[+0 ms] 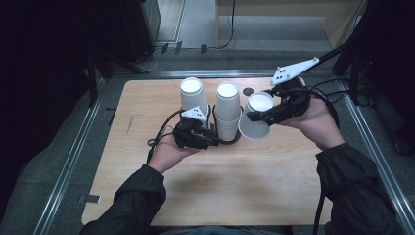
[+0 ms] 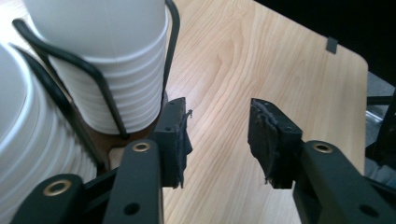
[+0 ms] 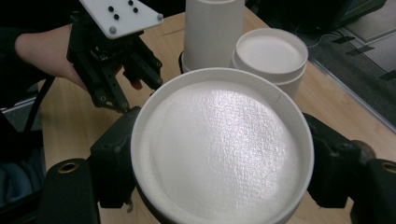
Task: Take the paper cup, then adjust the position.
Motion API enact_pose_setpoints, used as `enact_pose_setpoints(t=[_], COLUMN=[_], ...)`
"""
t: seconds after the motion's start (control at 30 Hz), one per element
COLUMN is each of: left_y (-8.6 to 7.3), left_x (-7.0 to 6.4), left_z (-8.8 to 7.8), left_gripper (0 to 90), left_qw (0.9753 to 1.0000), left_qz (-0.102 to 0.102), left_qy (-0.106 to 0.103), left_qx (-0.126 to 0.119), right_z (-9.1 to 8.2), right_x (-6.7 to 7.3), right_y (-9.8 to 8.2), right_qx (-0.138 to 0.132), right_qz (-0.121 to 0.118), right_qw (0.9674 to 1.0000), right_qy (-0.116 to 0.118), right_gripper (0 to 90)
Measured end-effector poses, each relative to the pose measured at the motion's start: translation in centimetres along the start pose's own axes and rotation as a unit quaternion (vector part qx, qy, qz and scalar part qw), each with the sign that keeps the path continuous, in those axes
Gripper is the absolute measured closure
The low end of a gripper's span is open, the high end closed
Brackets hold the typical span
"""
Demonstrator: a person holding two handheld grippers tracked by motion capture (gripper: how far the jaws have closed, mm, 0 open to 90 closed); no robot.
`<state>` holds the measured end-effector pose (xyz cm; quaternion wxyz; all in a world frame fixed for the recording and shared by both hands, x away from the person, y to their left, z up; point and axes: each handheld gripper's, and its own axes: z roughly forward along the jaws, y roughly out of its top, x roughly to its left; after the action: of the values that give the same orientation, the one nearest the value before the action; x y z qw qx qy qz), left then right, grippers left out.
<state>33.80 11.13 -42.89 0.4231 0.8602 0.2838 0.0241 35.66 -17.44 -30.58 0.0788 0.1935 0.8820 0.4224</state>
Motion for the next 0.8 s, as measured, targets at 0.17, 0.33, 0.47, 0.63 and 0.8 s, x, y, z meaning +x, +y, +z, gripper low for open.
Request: enact_pose_setpoints(t=[0.17,0.33,0.47,0.63,0.8], left_y=[-0.8,-1.5,-2.1,-2.7,-3.3], left_x=[-0.3,-0.6,-0.5,-0.2,-0.2], left_z=[-0.2,-0.4,-0.6,-0.3,0.0], left_gripper=[51.3,47.3,47.2,46.6,39.4], left_qw=[0.9998,0.9995,0.9995,0.9997,0.9992], left_qz=[0.018,0.031,0.023,0.013,0.024], left_qy=[-0.003,-0.002,-0.011,-0.016,-0.033], left_qx=[-0.003,-0.006,-0.02,-0.011,-0.004], right_z=[1.1,2.3,3.5,5.0,6.1], right_x=[0.7,1.1,1.7,1.8,1.7], right_y=[-1.7,-3.3,-4.4,-5.7,-6.6], right_qx=[-0.004,-0.002,0.009,0.006,0.016], right_qz=[-0.003,-0.003,-0.012,-0.008,-0.005], right_qw=[0.9999,0.9996,0.999,0.9984,0.998], right_qy=[0.01,0.03,0.041,0.055,0.061], right_gripper=[24.7,24.8,24.8,24.8,24.8])
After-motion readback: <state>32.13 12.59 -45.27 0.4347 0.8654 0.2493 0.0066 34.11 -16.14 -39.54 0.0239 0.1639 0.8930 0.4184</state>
